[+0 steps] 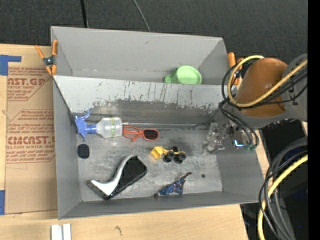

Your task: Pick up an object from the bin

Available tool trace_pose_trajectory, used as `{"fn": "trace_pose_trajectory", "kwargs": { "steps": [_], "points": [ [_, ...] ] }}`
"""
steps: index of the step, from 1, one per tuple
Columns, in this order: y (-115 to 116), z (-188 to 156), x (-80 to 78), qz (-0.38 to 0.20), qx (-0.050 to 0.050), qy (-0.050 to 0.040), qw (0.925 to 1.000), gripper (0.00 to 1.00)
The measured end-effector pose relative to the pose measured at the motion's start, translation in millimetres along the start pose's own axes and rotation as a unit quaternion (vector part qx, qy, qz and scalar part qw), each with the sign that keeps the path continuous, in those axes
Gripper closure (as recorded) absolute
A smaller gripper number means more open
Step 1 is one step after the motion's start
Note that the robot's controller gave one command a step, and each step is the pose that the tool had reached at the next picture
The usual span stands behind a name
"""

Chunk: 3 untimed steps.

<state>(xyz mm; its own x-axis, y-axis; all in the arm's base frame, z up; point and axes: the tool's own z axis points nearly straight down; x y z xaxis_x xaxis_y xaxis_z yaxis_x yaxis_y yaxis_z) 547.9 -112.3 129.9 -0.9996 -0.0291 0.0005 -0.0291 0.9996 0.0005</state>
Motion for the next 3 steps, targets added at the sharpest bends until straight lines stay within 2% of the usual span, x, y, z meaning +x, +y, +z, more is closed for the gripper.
{"fn": "trace_pose_trajectory", "kwargs": {
  "steps": [1,2,3],
  "points": [
    [-0.8,-56.5,2.4,0.002,0.0,0.0017,1.0,1.0],
    [-0.2,-69.0,-6.1,0.001,0.002,-0.009,1.0,1.0],
    [1.4,-54.3,-5.8,0.002,0.002,-0.0055,1.0,1.0]
  ]
}}
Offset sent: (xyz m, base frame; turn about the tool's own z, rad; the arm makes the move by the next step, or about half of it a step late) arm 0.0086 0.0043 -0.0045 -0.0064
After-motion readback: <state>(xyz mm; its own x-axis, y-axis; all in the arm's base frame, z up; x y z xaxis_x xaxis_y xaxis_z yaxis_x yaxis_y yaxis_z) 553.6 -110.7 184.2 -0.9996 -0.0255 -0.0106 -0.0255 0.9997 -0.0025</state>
